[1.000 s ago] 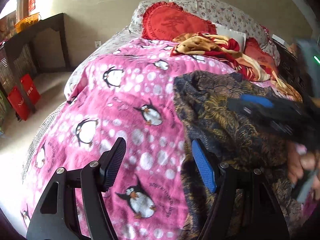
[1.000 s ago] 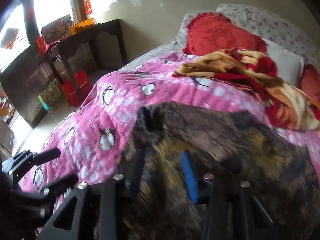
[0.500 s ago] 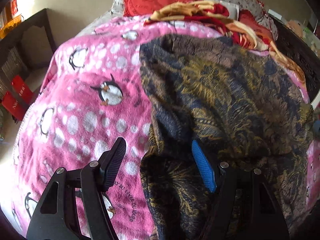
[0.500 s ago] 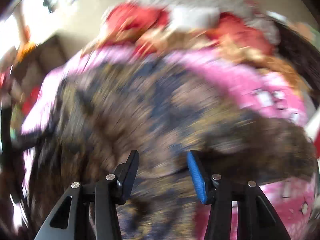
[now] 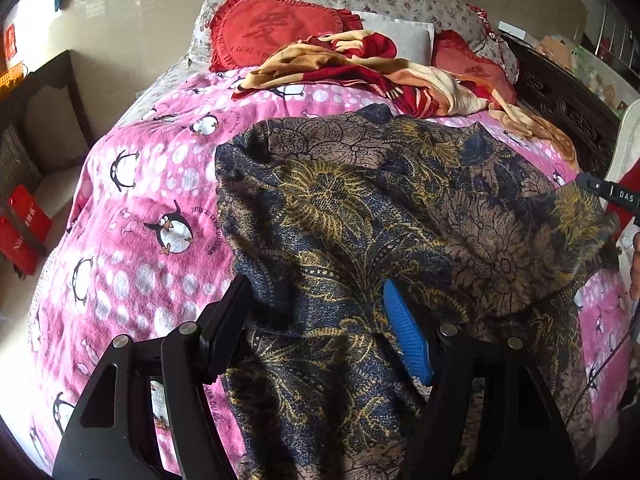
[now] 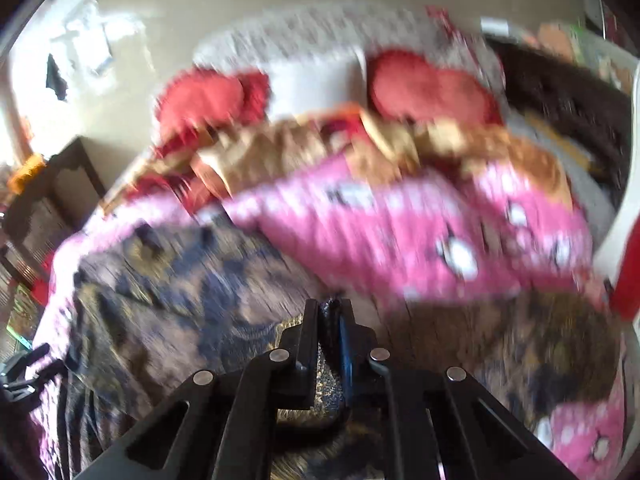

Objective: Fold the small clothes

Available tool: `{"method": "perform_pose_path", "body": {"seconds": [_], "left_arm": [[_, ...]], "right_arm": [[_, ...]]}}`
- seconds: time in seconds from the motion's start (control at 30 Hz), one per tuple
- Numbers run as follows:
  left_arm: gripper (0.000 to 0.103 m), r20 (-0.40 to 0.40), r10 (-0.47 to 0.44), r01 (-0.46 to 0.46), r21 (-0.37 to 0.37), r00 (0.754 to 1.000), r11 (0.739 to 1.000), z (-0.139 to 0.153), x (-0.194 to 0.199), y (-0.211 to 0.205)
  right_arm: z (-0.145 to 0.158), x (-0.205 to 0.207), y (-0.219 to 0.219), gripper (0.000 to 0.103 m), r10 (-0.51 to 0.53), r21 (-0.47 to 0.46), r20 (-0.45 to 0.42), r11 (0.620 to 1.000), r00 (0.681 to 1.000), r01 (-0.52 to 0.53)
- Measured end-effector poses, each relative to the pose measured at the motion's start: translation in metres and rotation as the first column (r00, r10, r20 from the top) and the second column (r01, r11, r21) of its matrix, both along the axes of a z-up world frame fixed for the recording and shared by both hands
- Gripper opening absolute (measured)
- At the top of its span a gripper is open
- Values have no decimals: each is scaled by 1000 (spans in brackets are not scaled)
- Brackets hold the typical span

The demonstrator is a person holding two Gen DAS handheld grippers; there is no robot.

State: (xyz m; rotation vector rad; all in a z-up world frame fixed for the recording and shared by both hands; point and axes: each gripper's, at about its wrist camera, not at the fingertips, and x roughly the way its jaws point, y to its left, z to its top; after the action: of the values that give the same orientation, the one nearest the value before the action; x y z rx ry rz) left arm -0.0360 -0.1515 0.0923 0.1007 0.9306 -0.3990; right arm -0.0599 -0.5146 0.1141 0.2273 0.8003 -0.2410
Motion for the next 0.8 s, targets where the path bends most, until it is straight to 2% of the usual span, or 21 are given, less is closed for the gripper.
{"method": "perform_pose_path", "body": {"seconds": [0.07, 0.1, 0.2, 0.27, 0.4, 0.47, 0.53, 0.6, 0.63, 0.67, 0.73, 0.8], "left_arm": [[69, -5, -1, 1, 6, 1000, 1000, -2, 0, -5], [69, -5, -6, 6, 8, 1000, 1000, -2, 0, -8], [69, -2, -17, 17, 12, 1000, 1000, -5, -3, -11], [69, -9, -20, 20, 16, 1000, 1000, -8, -4, -13], [69, -41, -16, 16, 17, 999, 1000, -15, -4, -18], [69, -54, -20, 21, 11, 998, 1000, -17, -6, -21], [69, -57, -32, 33, 13, 998, 999, -16, -9, -24], [69, -50, -43, 44, 19, 998, 999, -13, -13, -27], [69, -42, -48, 48, 20, 998, 999, -11, -16, -27], [69, -32, -51, 51, 21, 998, 998, -8, -18, -27], [69, -23, -50, 50, 26, 998, 998, -6, -20, -27], [69, -27, -46, 46, 22, 999, 999, -5, -20, -27]], "right_arm": [[-1, 3, -1, 8, 2, -15, 8, 1000, 1000, -2], [-8, 7, -4, 9, -1, -35, -18, 999, 1000, 0], [-25, 10, -4, 11, -38, -85, -170, 996, 985, 23], [-18, -3, 8, 12, -2, -63, -125, 998, 992, -6], [-11, -26, 37, 13, 36, -82, -75, 996, 997, -42], [-25, -28, 40, 13, 34, -53, -104, 998, 994, -40], [-54, -24, 33, 13, -12, -45, -202, 999, 979, 3], [-64, -23, 23, 13, -38, -11, -212, 999, 977, 36], [-62, -27, 16, 13, -57, 32, -183, 997, 981, 64], [-58, -30, 12, 17, -81, 55, -161, 994, 984, 90], [-40, -41, 6, 50, -156, 33, -92, 987, 984, 159], [-22, -52, 6, 54, -195, 14, -16, 981, 981, 195]]}}
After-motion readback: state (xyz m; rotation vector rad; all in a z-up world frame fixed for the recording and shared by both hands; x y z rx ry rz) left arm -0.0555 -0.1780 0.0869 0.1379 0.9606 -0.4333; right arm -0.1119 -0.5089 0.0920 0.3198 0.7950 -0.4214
